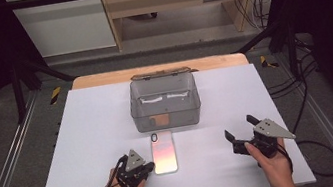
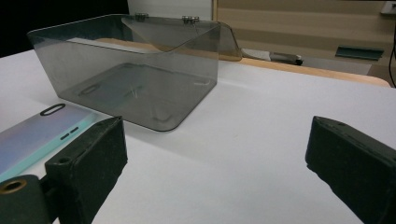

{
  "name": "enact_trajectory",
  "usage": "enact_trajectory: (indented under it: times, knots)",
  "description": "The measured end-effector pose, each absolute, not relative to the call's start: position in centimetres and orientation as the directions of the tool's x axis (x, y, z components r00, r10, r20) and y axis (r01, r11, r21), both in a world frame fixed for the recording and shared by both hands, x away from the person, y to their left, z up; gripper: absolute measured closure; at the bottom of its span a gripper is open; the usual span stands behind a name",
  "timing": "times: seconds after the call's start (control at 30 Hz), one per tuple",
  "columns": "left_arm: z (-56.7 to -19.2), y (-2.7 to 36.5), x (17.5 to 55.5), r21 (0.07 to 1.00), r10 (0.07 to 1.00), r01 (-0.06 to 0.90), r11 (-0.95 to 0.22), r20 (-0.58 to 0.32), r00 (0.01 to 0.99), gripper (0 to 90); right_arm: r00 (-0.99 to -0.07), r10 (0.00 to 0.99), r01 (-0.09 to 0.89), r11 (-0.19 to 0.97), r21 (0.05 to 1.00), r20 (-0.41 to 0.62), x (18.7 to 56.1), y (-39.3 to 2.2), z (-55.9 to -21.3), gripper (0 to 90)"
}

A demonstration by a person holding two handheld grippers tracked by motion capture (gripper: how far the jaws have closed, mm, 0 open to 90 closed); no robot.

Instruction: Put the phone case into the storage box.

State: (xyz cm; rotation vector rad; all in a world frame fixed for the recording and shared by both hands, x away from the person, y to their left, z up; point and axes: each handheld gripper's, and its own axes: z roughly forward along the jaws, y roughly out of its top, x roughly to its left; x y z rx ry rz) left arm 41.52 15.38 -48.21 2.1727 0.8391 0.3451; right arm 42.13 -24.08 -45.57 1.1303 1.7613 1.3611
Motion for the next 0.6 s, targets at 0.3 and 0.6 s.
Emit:
enact_trajectory:
  times: [0.3,0.6]
  knots:
    - [-48.2,12.4,41.0,0.743,0.618,0.419,-0.522,-0.01,0.786,90.0,-0.428,0.904,0.245,0.094,0.965,0.021,42.1,-24.2,-45.5,5.7]
    - [-48.2,9.8,40.6,0.748,0.586,0.397,-0.532,-0.014,0.81,90.0,-0.428,0.903,0.25,0.091,0.964,0.026,42.1,-24.3,-45.5,5.8]
